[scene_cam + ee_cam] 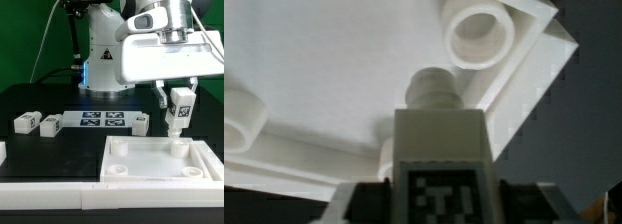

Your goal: Assemble one leg

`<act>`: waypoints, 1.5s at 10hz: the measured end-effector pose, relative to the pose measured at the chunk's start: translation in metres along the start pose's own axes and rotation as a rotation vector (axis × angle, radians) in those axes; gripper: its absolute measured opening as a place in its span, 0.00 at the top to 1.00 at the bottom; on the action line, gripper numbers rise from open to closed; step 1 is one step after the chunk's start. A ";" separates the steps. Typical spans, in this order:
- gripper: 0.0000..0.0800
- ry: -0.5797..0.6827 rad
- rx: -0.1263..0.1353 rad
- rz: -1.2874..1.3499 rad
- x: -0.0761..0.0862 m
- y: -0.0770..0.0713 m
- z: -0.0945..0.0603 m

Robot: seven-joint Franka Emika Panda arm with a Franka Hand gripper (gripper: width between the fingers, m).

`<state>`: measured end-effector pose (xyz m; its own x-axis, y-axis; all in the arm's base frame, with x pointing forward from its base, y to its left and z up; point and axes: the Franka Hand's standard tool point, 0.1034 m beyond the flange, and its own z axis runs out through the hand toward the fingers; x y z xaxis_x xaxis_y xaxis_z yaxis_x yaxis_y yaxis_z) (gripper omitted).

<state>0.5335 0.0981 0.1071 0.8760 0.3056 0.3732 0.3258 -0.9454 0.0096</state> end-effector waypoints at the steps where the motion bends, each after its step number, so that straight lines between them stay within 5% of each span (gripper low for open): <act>1: 0.64 0.006 -0.001 0.002 0.012 0.003 -0.002; 9: 0.64 0.065 0.005 -0.071 0.094 0.022 0.021; 15: 0.64 0.105 -0.008 -0.081 0.095 0.026 0.025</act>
Offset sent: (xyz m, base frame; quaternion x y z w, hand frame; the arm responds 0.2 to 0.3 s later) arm 0.0437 0.0094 0.0016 0.0159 0.0122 -0.0146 0.9997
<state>0.6336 0.1056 0.1196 0.8047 0.3674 0.4664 0.3905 -0.9192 0.0504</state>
